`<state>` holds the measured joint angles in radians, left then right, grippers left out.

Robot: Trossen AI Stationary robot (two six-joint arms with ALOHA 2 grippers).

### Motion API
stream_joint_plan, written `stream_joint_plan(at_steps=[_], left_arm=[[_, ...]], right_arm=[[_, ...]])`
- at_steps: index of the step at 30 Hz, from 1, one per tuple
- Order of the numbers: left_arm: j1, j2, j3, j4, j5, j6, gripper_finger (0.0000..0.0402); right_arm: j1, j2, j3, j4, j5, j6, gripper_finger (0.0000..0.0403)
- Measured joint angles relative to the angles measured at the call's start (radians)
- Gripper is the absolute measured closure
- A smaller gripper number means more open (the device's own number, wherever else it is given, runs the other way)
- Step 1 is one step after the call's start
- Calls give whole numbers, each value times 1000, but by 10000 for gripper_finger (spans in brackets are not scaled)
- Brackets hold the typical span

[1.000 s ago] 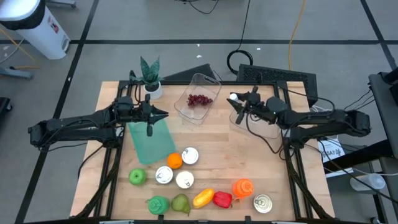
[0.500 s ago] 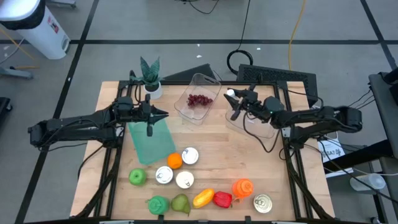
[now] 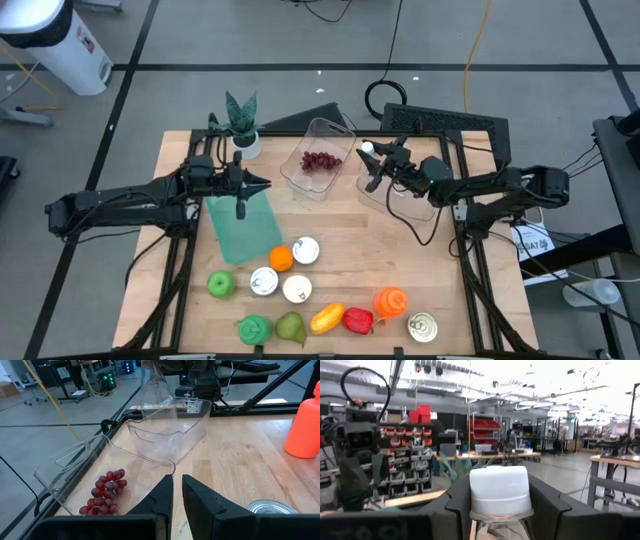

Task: Pick & Place Food Item
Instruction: Put the transparent water bottle into the right transparent bin

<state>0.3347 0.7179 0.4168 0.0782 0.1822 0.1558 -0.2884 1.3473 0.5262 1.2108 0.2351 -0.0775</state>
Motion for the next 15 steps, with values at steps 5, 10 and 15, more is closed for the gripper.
stream_joint_plan(at_steps=[5,10,15], left_arm=[[0,0,0,0,0,0,350],[0,0,0,0,0,1,350],[0,0,0,-1,0,0,350]], right_arm=[[-12,44,0,63,-2,-14,275],[-12,39,2,39,-3,-5,275],[-5,-6,-8,-33,-1,31,275]])
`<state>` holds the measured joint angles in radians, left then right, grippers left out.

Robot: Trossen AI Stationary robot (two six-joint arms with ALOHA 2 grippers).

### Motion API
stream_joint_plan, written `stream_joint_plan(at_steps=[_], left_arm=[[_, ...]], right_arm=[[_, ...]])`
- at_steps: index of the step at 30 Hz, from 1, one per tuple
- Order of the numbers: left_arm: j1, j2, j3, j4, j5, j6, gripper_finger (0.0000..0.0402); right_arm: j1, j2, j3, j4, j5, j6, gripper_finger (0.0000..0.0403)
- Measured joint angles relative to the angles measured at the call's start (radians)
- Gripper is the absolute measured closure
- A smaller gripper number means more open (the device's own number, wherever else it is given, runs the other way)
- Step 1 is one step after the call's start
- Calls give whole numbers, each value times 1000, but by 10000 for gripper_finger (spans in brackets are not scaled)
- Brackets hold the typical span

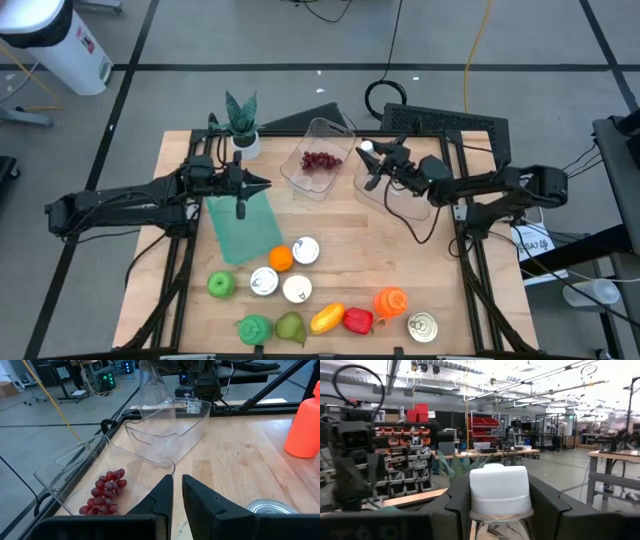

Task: Pick & Place Food Item
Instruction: Put the transparent water bottle into the right transparent bin

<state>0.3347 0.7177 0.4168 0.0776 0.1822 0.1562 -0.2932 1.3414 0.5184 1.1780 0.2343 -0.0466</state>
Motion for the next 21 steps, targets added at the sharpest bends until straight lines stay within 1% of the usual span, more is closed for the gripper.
stream_joint_plan(at_steps=[8,17,21], left_arm=[[-3,0,0,0,0,0,350],[-3,0,0,1,-2,0,350],[-3,0,0,1,-2,0,350]], right_arm=[[-3,-66,-88,25,4,45,239],[-2,-82,-169,109,0,35,245],[3,-82,-173,112,0,35,236]])
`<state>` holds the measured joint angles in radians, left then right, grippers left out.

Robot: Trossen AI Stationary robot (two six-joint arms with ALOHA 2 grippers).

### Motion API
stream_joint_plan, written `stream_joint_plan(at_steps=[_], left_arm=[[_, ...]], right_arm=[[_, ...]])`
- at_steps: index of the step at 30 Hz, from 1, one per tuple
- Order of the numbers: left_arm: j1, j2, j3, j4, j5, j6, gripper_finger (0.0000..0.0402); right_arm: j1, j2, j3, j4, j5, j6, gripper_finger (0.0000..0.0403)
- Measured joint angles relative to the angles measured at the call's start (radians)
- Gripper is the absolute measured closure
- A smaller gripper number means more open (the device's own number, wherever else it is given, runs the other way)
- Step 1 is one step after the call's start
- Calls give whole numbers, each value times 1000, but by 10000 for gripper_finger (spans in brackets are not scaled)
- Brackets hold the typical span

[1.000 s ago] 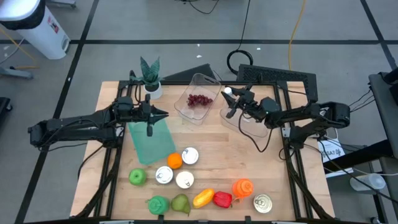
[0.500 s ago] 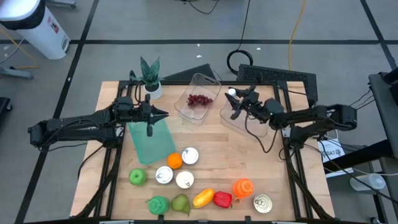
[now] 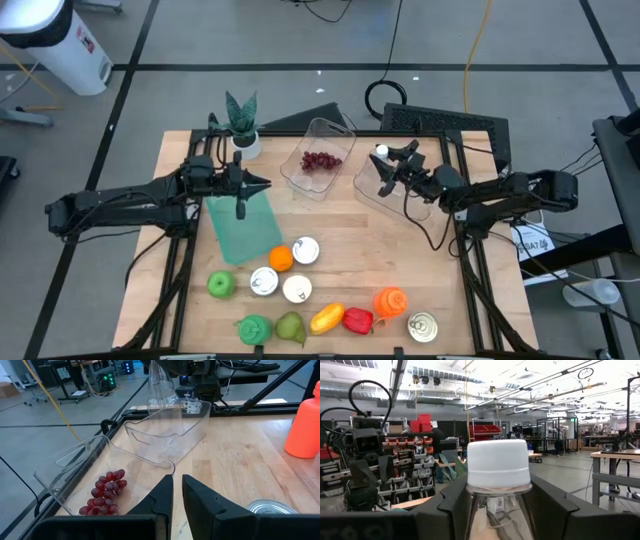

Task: Pick & Place Food Item
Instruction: Put the transparent water bottle into the right transparent bin

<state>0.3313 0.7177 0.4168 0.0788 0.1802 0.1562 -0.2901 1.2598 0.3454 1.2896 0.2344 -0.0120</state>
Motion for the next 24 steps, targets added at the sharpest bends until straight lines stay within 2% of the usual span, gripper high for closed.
stream_joint_plan(at_steps=[7,13,19,24], left_arm=[[0,0,0,0,0,3,350],[0,0,0,0,1,2,350],[0,0,0,0,2,2,350],[0,0,0,0,2,2,350]], right_arm=[[25,-2,-4,-16,6,0,184],[31,-34,-4,-30,86,-7,140],[41,-91,-4,-93,105,-9,120],[83,-156,-3,-122,112,-78,113]])
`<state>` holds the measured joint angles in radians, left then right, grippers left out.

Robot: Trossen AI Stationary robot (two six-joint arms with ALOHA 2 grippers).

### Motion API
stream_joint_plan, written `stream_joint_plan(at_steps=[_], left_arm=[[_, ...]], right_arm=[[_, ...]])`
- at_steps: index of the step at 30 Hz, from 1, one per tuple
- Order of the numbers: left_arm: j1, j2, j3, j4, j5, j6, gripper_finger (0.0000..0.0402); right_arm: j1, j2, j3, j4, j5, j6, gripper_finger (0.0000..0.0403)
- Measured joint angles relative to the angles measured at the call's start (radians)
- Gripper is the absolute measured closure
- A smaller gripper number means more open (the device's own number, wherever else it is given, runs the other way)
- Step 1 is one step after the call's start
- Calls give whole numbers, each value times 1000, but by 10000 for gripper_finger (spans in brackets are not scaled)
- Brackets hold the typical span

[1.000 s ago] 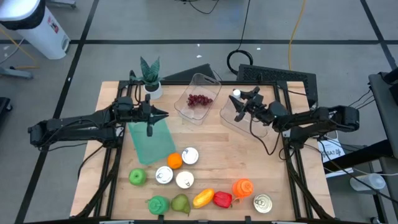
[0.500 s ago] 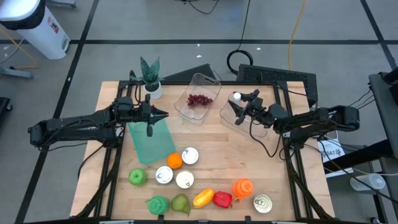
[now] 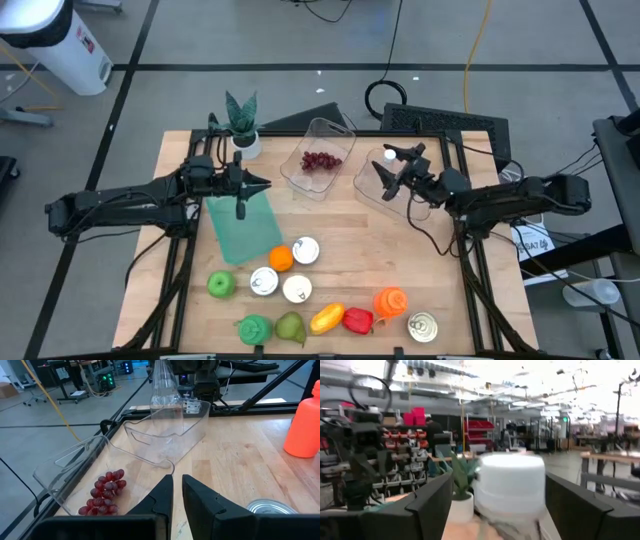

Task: Pick & Place Food Item
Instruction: Put the transparent water bottle into the right transparent bin, then adjust the right transparent bin on the table

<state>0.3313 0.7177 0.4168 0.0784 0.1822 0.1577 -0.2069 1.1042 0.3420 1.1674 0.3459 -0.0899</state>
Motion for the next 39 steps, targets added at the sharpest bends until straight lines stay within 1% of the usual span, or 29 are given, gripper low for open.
stream_joint_plan(at_steps=[2,5,11,13,15,18,23,25,27,30,36,37,39], left_arm=[[0,0,0,0,0,-1,350],[0,0,0,0,0,-3,350],[0,0,0,0,0,-4,350],[0,0,0,0,0,-5,350],[0,0,0,0,0,-6,350],[0,0,0,0,0,-6,350],[0,0,0,-1,2,-11,350],[0,0,0,-1,2,-11,350],[0,0,0,-1,2,-11,350],[0,0,0,-3,2,-14,350],[0,0,0,-13,2,-14,350],[0,0,0,-13,2,-14,350],[0,0,0,-15,2,-10,350]], right_arm=[[24,-37,0,-3,27,-32,112],[63,-105,1,-45,104,-100,112],[144,-256,10,-198,190,-180,112],[192,-296,38,-284,247,-235,112],[253,-325,93,-427,347,-296,112],[362,-342,211,-682,533,-356,112],[583,-325,416,-1094,848,-357,112],[679,-317,471,-1199,961,-333,112],[766,-310,505,-1223,1032,-331,112],[887,-306,523,-1223,1074,-393,112],[1101,-307,527,-1225,1085,-525,112],[1130,-307,527,-1226,1079,-525,112],[1188,-307,527,-1230,1008,-509,112]])
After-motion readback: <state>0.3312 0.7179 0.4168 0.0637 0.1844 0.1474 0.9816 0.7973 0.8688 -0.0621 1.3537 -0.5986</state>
